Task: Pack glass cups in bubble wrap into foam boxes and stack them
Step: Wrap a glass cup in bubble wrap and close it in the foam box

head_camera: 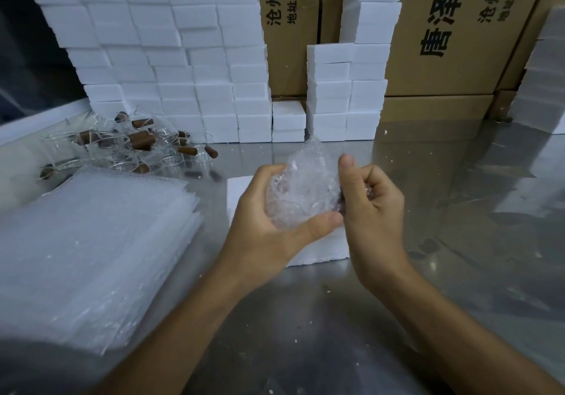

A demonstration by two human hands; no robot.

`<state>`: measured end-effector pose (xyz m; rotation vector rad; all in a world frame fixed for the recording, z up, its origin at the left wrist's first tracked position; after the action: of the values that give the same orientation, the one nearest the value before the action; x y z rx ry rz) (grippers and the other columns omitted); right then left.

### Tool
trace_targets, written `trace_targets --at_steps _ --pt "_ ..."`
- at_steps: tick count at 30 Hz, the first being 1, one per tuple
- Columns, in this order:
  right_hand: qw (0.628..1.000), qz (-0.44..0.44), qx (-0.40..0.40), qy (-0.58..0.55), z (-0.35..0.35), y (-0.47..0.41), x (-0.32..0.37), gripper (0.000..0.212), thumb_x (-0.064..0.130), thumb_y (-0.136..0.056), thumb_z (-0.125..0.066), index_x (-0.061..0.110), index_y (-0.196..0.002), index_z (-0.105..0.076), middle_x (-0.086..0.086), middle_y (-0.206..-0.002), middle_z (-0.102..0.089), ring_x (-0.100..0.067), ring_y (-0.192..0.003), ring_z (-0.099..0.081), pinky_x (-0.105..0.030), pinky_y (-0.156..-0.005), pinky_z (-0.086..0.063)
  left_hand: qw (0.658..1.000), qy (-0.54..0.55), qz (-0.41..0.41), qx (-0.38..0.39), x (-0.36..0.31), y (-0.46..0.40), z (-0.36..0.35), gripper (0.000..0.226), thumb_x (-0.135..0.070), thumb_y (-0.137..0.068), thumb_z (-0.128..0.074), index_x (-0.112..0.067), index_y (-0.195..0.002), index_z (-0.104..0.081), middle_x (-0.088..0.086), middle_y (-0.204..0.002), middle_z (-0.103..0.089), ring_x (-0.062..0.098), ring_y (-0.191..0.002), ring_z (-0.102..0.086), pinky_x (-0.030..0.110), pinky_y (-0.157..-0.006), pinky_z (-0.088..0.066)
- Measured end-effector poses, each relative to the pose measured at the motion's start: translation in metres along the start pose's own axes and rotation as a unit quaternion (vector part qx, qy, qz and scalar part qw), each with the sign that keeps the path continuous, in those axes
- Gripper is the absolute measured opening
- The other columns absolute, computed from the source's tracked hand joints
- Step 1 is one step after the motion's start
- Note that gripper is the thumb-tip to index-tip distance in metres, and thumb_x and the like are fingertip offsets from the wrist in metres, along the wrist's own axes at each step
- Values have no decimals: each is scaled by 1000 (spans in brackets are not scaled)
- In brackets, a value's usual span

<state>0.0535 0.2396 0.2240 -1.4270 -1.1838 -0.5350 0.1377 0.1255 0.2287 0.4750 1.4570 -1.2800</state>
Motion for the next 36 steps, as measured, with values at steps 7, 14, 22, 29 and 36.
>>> trace_targets --at_steps 7,14,22,29,36 --pt "987 -104 101 -74 2 -3 5 20 27 -68 -75 11 -80 -75 -8 -78 -75 -19 -69 -70 -29 -60 -58 997 -66 -22 21 -4 -1 12 60 -47 -58 -85 -30 -109 -57 -4 -103 -67 23 -95 -68 44 -73 -60" --pt "972 102 202 57 1 4 14 9 18 -86 -73 19 -78 -75 4 -76 -75 -8 -70 -69 -23 -64 -53 979 -196 -45 32 -12 0 15 53 -47 -59 -82 -38 -106 -57 -14 -92 -69 8 -80 -69 30 -63 -58" --pt "886 238 287 274 -10 19 12 45 38 -100 -39 13 -62 -44 8 -56 -37 -9 -58 -40 -39 -97 -38 955 -284 -83 16 -18 2 14 45 -39 -59 -70 -31 -100 -55 -14 -72 -65 14 -67 -62 31 -58 -51" --pt "898 251 275 233 -14 19 11 42 36 -94 -51 8 -62 -48 10 -60 -39 -9 -59 -41 -28 -79 -39 950 -290 -97 56 -19 1 16 39 -34 -61 -71 -30 -97 -55 -9 -75 -66 16 -70 -64 36 -58 -52" --pt "911 192 303 202 6 4 10 70 39 -70 -87 16 -128 -54 3 -118 -62 -17 -110 -63 -23 -89 -51 993 10 119 -20 -13 -8 26 40 -49 -64 -78 -26 -87 -55 -3 -70 -65 15 -61 -65 26 -44 -48"
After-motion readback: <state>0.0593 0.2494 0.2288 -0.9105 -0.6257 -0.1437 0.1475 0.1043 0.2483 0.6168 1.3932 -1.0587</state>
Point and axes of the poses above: each hand's wrist, its own y-axis away from the middle knuckle, its own z-axis out of the back of the hand, x = y × z, the point moved 1 cm from there along -y, towards the middle knuckle
